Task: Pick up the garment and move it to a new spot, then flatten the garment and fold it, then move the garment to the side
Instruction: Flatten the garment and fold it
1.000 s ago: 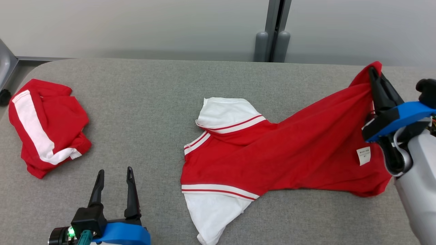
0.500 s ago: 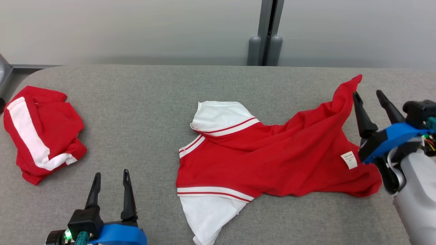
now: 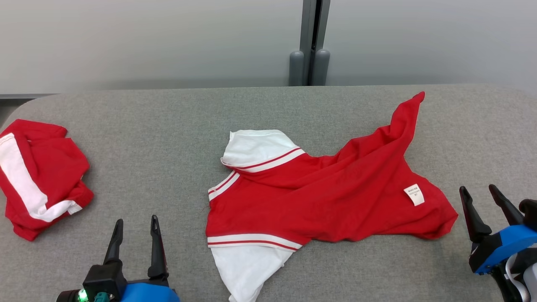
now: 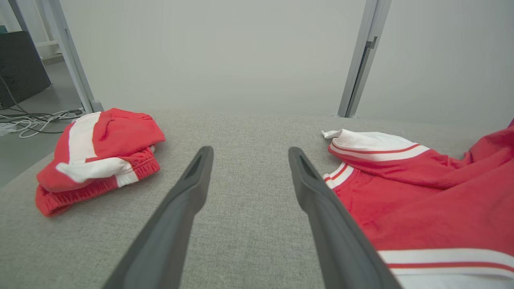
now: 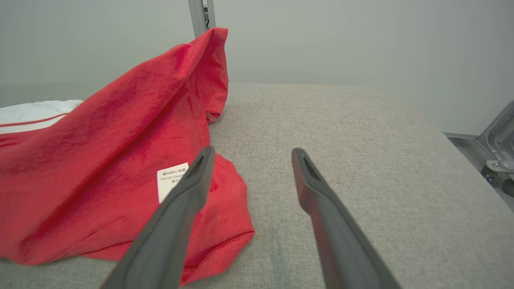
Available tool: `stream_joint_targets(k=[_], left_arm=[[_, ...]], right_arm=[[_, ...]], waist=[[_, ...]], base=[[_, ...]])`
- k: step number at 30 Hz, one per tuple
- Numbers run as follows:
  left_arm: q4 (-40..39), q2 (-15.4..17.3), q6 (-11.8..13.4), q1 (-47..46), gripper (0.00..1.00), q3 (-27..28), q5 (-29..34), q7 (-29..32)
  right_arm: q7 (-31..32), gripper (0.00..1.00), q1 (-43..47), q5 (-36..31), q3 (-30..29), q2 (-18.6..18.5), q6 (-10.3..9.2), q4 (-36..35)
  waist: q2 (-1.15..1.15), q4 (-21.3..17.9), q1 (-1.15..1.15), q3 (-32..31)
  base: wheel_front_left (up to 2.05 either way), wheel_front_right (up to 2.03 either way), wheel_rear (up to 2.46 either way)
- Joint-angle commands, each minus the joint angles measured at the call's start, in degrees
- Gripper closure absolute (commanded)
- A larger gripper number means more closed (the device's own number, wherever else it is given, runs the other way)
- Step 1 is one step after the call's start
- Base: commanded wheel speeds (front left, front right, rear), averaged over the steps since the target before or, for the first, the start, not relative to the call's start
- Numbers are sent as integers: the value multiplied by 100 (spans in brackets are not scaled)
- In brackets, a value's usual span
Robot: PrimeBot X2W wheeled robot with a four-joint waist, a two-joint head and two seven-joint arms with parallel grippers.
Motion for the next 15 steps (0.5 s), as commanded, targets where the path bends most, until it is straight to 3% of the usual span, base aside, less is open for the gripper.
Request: stream_joint_targets(k=[1, 9, 15], left_arm=[[-4, -4, -14, 14, 0, 29, 26, -14], [-26, -5, -14, -34, 0, -32, 35, -14], [-44, -4, -7, -128, 0, -51, 21, -14]], right_arm=[[76, 0, 120, -19, 3, -46, 2, -100], [525, 0, -129, -280, 113, -99, 1, -262], [866, 0, -562, -421, 301, -160, 2, 85]], waist=[[0, -9, 1, 1], [0, 81, 1, 40], [0, 145, 1, 198]], base=[[0, 0, 0], [0, 0, 0], [0, 0, 0]])
